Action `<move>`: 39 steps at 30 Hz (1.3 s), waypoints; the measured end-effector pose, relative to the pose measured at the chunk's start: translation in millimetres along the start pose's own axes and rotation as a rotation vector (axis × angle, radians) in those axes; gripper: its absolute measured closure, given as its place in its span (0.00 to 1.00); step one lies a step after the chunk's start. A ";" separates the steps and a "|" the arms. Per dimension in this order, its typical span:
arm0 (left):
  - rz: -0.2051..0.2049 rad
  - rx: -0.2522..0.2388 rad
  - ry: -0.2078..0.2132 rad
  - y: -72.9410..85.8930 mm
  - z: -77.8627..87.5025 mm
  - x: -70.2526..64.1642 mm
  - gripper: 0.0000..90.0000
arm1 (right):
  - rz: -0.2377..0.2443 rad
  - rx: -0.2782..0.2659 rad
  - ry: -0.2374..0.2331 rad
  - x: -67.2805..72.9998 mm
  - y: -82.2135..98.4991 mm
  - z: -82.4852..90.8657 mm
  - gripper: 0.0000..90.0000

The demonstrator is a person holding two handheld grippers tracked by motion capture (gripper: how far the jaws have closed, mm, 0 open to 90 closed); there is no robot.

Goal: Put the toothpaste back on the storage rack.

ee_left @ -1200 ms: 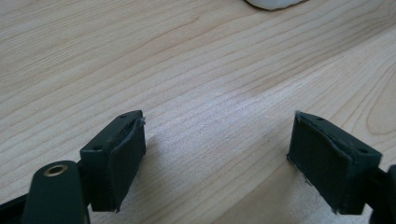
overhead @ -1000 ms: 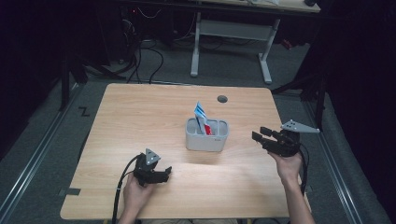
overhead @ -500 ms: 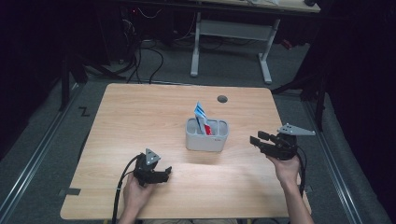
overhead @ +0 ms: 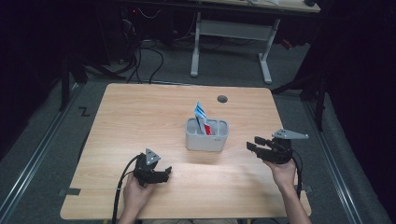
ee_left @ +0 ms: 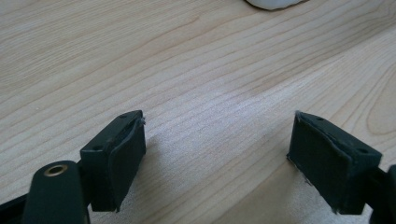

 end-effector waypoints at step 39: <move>0.000 0.000 0.000 0.0 0.0 0.0 0.21 | -0.004 0.082 0.015 4.2 28.4 -28.9 0.57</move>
Point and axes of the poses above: each handheld gripper's, and its own axes: z roughly backward along the jaws, y roughly out of its underside, x roughly to its left, the point moved 3 cm from there along -z, roughly forward along the jaws, and after that the axes turned 8 degrees about z, right-handed, at the moved point
